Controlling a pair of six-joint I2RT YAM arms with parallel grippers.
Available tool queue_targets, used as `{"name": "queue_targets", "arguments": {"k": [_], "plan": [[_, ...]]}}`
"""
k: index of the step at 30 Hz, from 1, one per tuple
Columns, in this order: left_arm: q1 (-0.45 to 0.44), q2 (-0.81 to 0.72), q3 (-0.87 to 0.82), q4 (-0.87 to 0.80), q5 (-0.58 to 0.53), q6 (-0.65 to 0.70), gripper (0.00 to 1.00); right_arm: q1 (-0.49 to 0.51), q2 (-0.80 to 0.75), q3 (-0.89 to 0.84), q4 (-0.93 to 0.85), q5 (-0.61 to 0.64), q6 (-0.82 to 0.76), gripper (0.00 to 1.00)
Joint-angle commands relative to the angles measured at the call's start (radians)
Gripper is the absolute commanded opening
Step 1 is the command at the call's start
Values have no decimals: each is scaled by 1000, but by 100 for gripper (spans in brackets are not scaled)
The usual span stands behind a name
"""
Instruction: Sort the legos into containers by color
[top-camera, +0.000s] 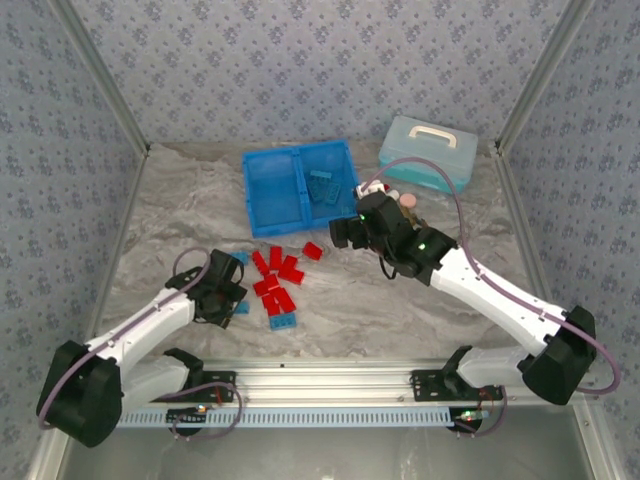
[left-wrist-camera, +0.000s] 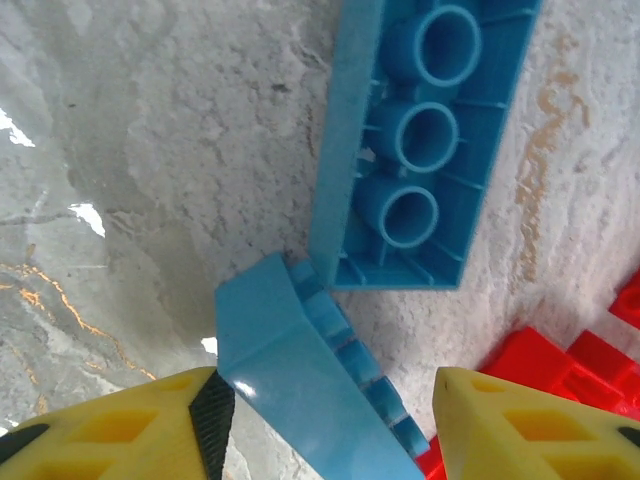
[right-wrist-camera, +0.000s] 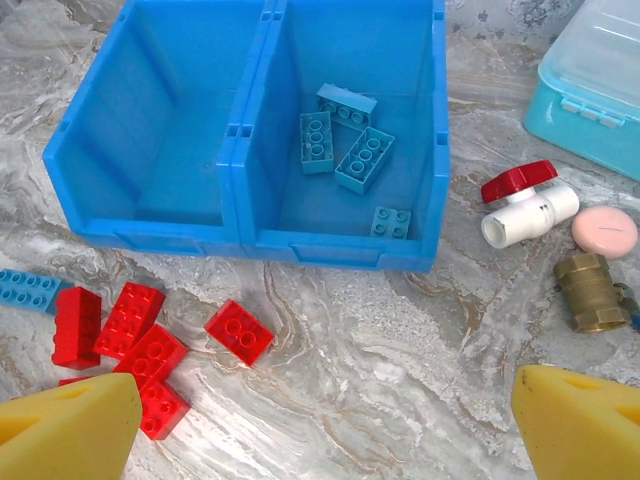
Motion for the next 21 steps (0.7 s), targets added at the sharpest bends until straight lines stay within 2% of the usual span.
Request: {"name": "queue_targets", "arguments": {"k": [1,7,13,18,21], "plan": [[1,30,-20,24,5,17,51,14,-26,-6,-37,47,7,98],[2,39,-30,2,23,39,32,44,-36,3,-54,85,-1,98],[0,-50,12,-54,26,89,11,64,-46,14,-69,91,6,99],[-51,-129,191,-147,-30,170,5,84,-95,-14,-55,96,47,99],[-102,-91,331,-138,-77,236,3,102,-136,-46,-40,122,83,99]]}}
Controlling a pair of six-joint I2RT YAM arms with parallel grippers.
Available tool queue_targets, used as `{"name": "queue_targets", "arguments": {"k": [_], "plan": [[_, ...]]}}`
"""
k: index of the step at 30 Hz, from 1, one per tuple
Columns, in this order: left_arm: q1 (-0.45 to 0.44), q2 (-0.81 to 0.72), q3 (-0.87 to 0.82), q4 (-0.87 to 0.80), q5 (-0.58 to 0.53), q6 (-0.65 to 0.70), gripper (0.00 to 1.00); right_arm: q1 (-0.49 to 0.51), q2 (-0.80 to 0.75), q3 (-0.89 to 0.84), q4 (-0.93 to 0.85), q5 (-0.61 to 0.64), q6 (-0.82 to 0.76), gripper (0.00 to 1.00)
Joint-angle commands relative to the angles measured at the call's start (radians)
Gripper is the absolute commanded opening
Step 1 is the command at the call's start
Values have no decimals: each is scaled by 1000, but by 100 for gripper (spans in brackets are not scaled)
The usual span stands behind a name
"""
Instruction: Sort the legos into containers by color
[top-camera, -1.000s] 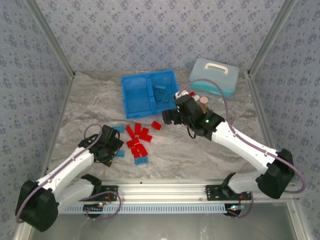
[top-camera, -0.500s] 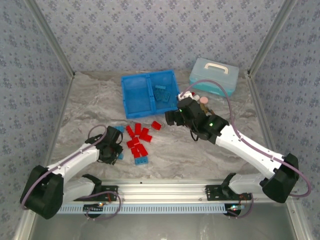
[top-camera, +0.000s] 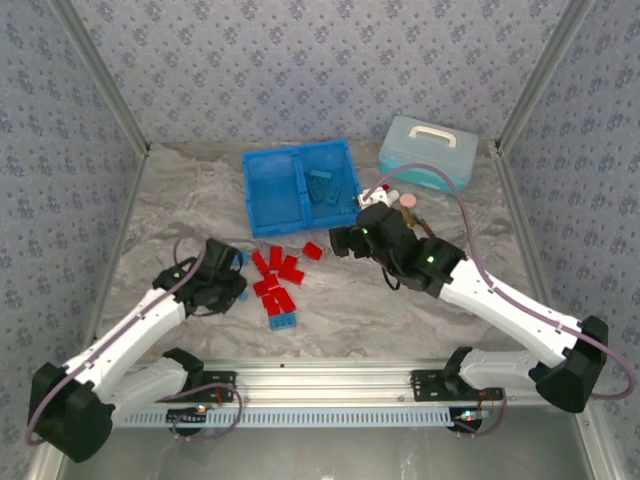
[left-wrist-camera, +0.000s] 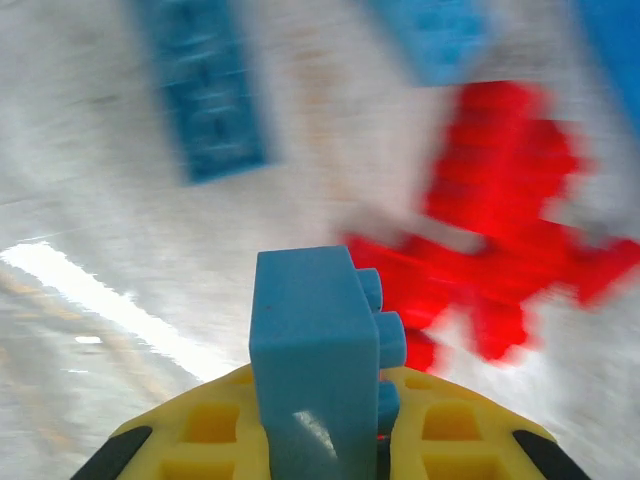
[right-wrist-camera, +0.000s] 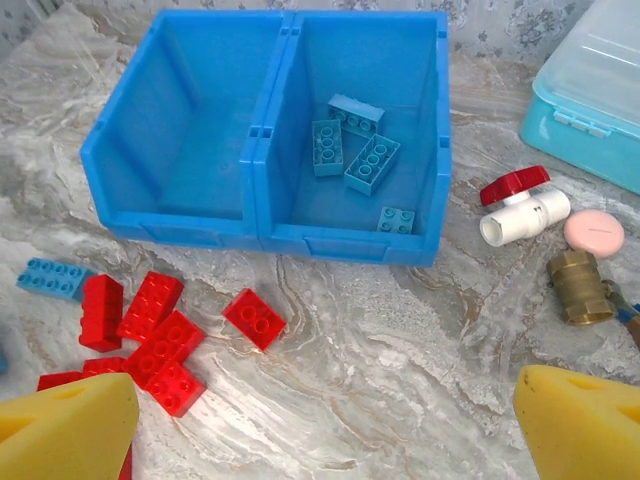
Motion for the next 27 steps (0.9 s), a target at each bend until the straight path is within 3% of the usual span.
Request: {"name": "queue_targets", "arguments": {"k": [1,10,16,22,27], "plan": [[-52,48,173,-11,-71,119,3,24,-62,-38,3,66,63,99],[-212,569,797,-48,-278,443,4,43,-199,-164,-9,129,153,99],[-215,951,1187,-149,-491,579,5,48,-257,-182,-58,148,186,99],[-177,1216,1463,-117,-456,733,9,58,-310,-198,-91,174,218,99],[-163,1381,1617,-106,-392,784,9,64,-334,-217,-90,184,233,99]]}}
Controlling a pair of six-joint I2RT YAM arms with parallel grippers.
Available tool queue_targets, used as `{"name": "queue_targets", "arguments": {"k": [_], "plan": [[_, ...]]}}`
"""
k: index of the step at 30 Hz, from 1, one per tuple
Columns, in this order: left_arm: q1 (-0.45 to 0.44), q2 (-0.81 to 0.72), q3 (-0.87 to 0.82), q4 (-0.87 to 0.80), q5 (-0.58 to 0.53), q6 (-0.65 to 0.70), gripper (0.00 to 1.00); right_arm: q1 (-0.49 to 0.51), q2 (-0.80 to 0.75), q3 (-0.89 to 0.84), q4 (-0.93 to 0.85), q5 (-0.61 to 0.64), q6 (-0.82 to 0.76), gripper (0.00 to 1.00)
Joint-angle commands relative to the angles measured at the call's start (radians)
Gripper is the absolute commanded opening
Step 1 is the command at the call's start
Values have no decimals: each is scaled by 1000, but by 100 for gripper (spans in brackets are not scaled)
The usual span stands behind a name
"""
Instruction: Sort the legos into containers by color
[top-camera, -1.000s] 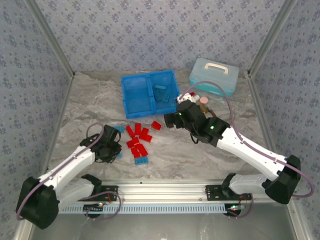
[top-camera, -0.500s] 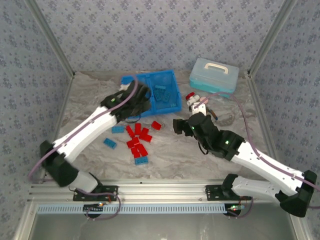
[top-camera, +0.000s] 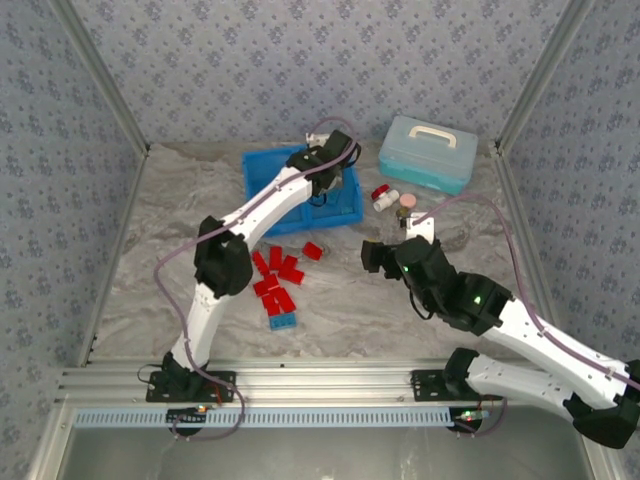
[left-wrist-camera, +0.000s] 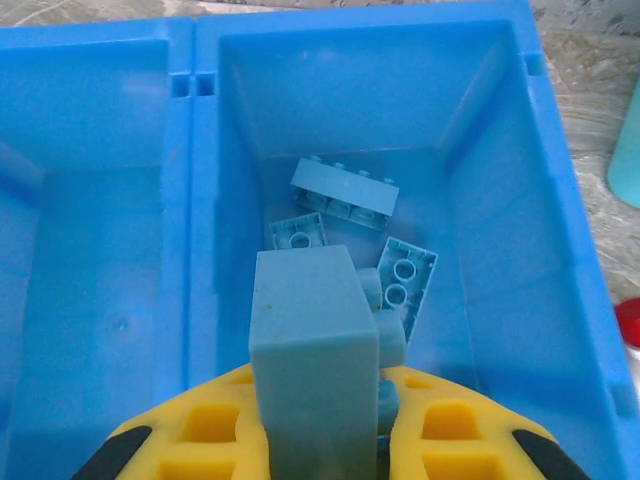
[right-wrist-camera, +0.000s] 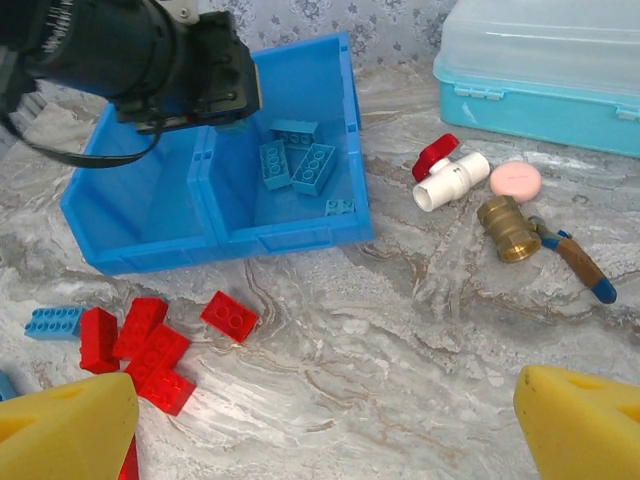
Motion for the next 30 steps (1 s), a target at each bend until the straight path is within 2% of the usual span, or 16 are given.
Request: {"name": "queue_targets", "arguments": {"k": [1,3,9,12,15,17,20,24,30], "plan": [[9,72,100,-5,42,78,10,11,-14,-13,-32,42,33,99],[8,114,138,1,74,80,12,14,-13,-5,-37,42,33,99],[10,150,193,-7,127,54,32,22,-20,24,-80,55,33,99],[5,107,191,-11,141,45,40,26,-21,28,-86,58,33,99],[2,53,191,-27,141,46,60,31,-21,33,-81,55,59,99],[1,13,187,-42,142,46,68,35,-20,34,-73,55,59,99],[0,-65,171,-74,141,53,69,37,-19,43,-68,58,58,99],[-3,-272,-20,-63,109,28,69,37,-13,37,-69,74,56,100],[16,-720,-612,64,0,-110,71,39,-5,13,-57,78,63,100]]}}
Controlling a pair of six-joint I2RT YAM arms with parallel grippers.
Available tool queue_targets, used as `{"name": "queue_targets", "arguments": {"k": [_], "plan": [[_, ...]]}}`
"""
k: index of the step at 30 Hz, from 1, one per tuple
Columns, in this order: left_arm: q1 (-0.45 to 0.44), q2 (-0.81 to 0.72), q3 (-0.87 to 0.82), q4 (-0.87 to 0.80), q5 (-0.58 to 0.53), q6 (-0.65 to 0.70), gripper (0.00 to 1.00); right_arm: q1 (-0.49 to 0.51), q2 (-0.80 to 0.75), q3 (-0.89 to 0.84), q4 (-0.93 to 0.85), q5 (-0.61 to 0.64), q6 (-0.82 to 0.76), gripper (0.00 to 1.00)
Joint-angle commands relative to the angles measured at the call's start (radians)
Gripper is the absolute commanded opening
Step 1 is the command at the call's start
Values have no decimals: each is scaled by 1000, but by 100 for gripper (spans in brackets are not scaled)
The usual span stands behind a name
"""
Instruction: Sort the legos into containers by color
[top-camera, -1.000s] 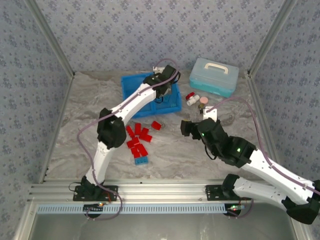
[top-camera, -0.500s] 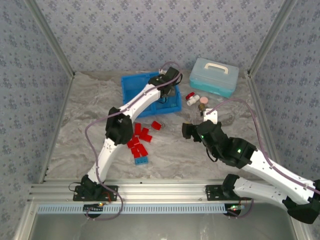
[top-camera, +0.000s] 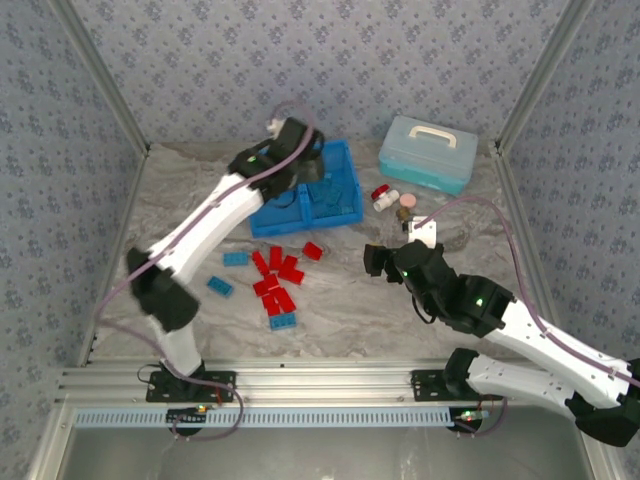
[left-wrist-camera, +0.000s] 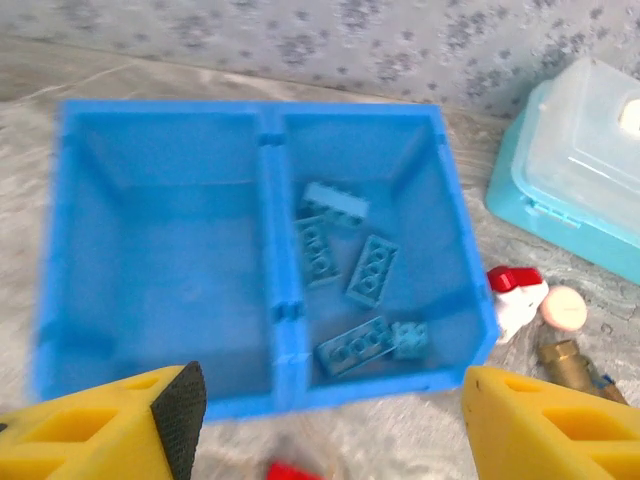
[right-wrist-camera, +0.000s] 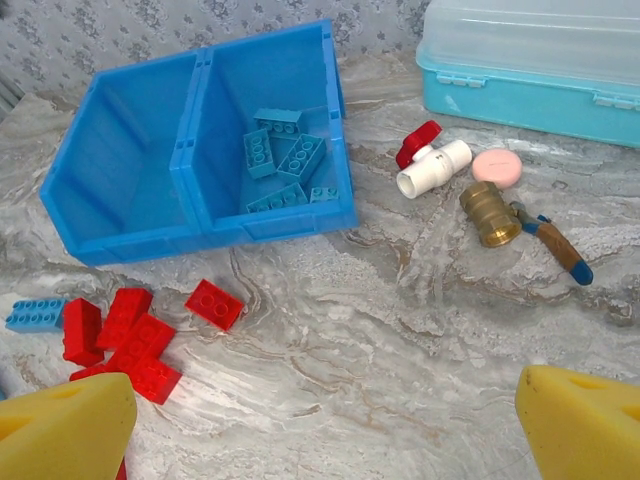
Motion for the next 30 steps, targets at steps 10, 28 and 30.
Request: {"name": "queue_targets", "arguments": {"k": [10,28,30], "plan": [[234,-685,-910,8,36,-313,74,8,51,-16,53,3,14,100],[488,-514,-1203,304,367,-314,74,10,67,-17,30,-12,41,100],[496,-484,-1202,298,354,-312,67,11,70,-14,33,-13,39,100]]}}
